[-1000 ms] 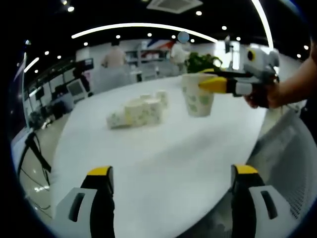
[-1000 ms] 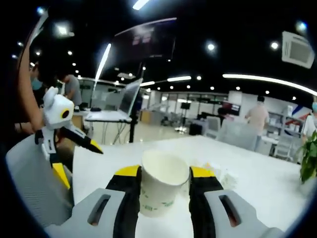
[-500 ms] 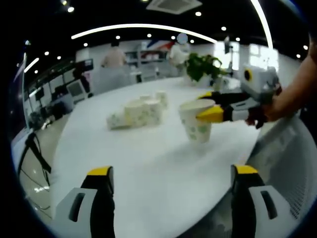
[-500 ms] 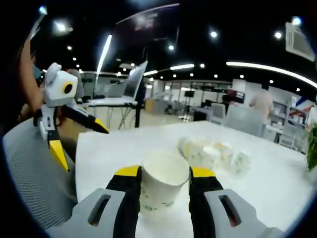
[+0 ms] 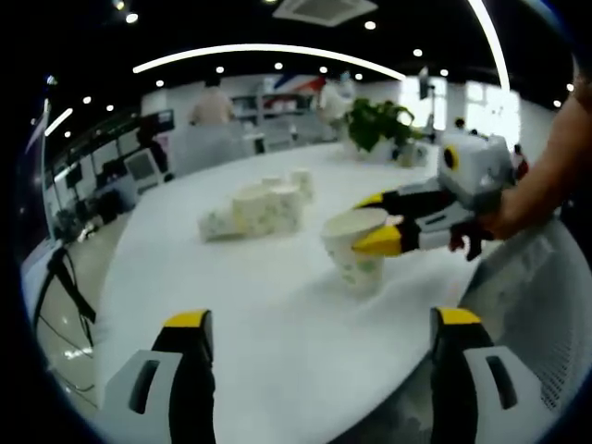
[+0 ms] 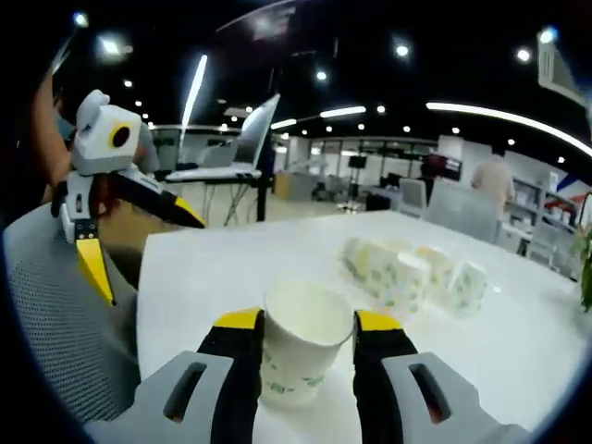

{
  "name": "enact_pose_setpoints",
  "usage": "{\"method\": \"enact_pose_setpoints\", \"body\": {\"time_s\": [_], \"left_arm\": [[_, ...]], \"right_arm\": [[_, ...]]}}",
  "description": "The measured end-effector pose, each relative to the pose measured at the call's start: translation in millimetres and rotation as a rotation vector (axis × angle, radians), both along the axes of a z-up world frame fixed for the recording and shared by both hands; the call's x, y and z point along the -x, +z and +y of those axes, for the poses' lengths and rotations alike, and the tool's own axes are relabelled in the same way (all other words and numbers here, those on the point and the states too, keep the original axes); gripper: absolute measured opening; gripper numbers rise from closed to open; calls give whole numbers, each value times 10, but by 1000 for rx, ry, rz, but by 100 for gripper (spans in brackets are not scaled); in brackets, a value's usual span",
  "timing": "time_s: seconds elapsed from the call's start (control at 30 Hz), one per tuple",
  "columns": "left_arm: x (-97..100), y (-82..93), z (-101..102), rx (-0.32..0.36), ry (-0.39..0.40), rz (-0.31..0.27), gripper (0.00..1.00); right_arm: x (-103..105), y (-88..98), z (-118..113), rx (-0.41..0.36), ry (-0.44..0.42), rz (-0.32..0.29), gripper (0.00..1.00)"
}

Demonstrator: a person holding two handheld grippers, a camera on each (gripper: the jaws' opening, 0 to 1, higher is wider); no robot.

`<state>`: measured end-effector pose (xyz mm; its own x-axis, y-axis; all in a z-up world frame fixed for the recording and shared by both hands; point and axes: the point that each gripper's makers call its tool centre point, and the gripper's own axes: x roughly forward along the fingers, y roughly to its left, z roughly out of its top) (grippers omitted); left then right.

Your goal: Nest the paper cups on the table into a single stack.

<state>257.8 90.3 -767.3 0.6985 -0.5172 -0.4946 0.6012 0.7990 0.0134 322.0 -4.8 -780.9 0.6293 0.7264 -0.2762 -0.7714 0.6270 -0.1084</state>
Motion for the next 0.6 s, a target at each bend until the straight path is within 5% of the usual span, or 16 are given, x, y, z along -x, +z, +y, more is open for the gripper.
{"method": "enact_pose_setpoints", "body": {"time_s": [0.47,0.6], "left_arm": [[-7,22,-13,2,-4,-6,95],[-11,11,-9,-1,-6,-6,95]], "right_arm": [[120,-83,-50,59,51,31,38],[131,-109,-35,74,60,42,47]]}}
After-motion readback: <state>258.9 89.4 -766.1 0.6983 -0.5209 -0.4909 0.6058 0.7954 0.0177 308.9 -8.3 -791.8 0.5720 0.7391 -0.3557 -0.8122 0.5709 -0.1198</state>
